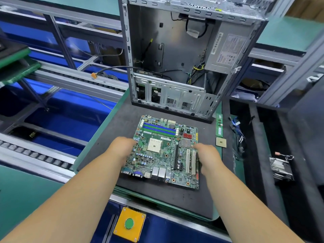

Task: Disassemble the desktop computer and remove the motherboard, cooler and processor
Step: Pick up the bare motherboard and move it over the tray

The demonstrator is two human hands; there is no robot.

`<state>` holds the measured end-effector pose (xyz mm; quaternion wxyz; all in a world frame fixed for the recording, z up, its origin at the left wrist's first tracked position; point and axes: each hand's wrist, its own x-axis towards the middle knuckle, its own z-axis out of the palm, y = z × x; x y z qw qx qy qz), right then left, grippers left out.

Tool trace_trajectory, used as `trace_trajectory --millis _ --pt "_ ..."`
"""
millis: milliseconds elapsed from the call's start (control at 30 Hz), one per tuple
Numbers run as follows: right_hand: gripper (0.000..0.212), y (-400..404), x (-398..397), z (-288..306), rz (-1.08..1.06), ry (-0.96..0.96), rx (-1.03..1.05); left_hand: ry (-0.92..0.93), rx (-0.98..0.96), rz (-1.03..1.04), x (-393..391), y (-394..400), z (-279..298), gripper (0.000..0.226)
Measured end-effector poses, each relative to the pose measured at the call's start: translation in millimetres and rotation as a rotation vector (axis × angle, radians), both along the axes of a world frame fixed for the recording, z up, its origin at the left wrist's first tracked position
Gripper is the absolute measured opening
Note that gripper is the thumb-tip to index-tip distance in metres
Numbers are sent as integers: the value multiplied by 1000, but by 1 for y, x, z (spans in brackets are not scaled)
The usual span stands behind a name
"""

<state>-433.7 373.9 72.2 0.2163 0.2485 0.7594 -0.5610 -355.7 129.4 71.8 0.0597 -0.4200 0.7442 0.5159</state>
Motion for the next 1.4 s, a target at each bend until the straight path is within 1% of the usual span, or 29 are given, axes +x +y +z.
trace_trajectory --millis 33,67,100,133,167,200,267,300,333,400,433,467,600,700,800,933,1067,1267,1400 --pt "36 2 -2 -1 -15 -12 -24 -55 -87 -107 -3 -1 -2 26" --pt "40 4 -4 -2 -28 -20 -54 -118 -132 -147 -1 3 2 53" --pt "45 7 -6 -4 -44 -24 -82 -123 -181 -202 -3 2 1 74" --pt "47 10 -8 -6 -59 -24 -106 -136 -216 -217 -1 4 1 85" --pt "48 14 -9 -6 -73 -23 -121 -115 -189 -175 -1 2 -2 88" --pt "47 19 -9 -5 -81 -21 -128 -72 -81 -117 1 4 -2 83" --pt "44 30 -10 -2 -82 5 -124 56 103 79 -3 11 -3 53" --pt "42 37 -11 0 -85 24 -125 79 132 78 -4 17 -6 40" --pt "40 44 -11 4 -88 43 -136 90 178 92 -6 21 -5 35" --pt "31 60 -11 14 -53 94 -148 61 250 84 -9 33 -5 31" --pt "27 69 -10 20 -17 130 -133 49 290 85 -11 39 -5 31" --pt "27 78 -9 27 16 165 -110 36 344 86 -13 47 -5 33" --pt "44 113 -3 60 104 222 -43 31 543 66 -28 79 -5 45" --pt "59 140 3 84 191 256 -57 65 585 44 -36 107 1 41" --pt "73 167 8 107 232 294 6 89 614 10 -47 140 10 37" --pt "75 204 5 137 177 374 58 115 711 -44 -59 188 24 36" --pt "78 238 -3 156 150 430 138 113 819 -124 -71 228 34 42" --pt "75 273 -18 160 118 445 156 90 843 -171 -93 266 32 55" --pt "74 290 -32 154 101 447 162 103 884 -186 -107 284 29 53"
